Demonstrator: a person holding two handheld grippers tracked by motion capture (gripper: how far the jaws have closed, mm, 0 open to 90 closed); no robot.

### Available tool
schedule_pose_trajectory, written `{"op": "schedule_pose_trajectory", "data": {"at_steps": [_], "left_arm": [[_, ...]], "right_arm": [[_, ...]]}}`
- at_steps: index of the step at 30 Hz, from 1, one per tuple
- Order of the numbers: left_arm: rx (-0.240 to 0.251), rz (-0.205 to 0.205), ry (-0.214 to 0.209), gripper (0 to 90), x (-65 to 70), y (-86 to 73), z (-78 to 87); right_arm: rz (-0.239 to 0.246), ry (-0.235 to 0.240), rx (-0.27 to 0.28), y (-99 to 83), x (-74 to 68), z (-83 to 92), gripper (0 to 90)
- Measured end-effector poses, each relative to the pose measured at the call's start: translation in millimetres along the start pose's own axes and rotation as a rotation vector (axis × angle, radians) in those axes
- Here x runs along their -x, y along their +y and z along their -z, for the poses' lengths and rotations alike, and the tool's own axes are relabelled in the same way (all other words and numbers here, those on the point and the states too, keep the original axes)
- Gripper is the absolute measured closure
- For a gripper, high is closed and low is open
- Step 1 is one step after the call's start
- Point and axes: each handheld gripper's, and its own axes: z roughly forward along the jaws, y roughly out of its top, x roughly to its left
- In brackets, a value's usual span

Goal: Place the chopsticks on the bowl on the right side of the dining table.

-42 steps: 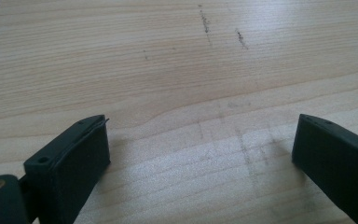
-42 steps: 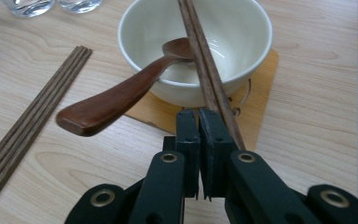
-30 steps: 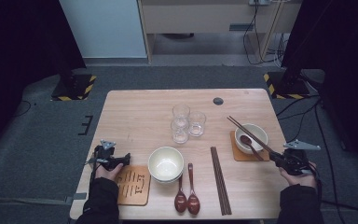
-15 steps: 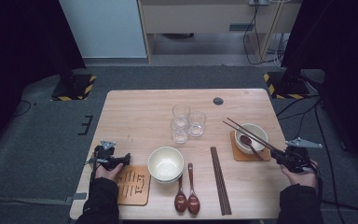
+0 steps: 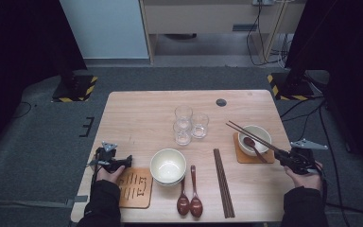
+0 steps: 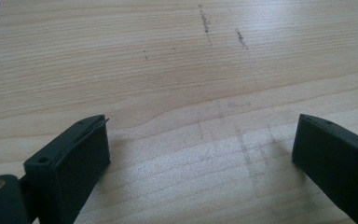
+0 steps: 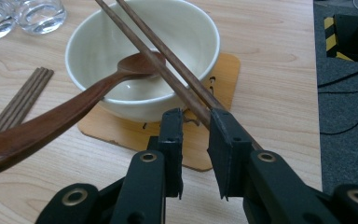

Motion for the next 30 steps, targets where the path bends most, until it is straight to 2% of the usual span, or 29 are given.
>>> {"op": "schedule_pose_trajectory", "data": {"at_steps": [13, 16, 20, 30], "left_arm": [[0.000, 0.001, 0.001, 2.9, 0.1, -0.1, 0.1], [0.000, 0.001, 0.001, 2.9, 0.1, -0.1, 0.1], [0.000, 0.001, 0.001, 2.9, 0.1, -0.1, 0.1], [0.000, 0.000, 0.001, 2.9, 0.1, -0.1, 0.1]], "right_arm": [[-0.018, 0.059, 0.103, 18.8, -9.8, 9.7, 65.5], [-0.018, 0.038, 0.125, 23.5, -10.8, 7.7, 58.5], [-0.029, 0.026, 0.161, 32.2, -10.3, 5.1, 55.6], [-0.022, 0.019, 0.199, 52.2, -11.8, 0.5, 50.9]]}}
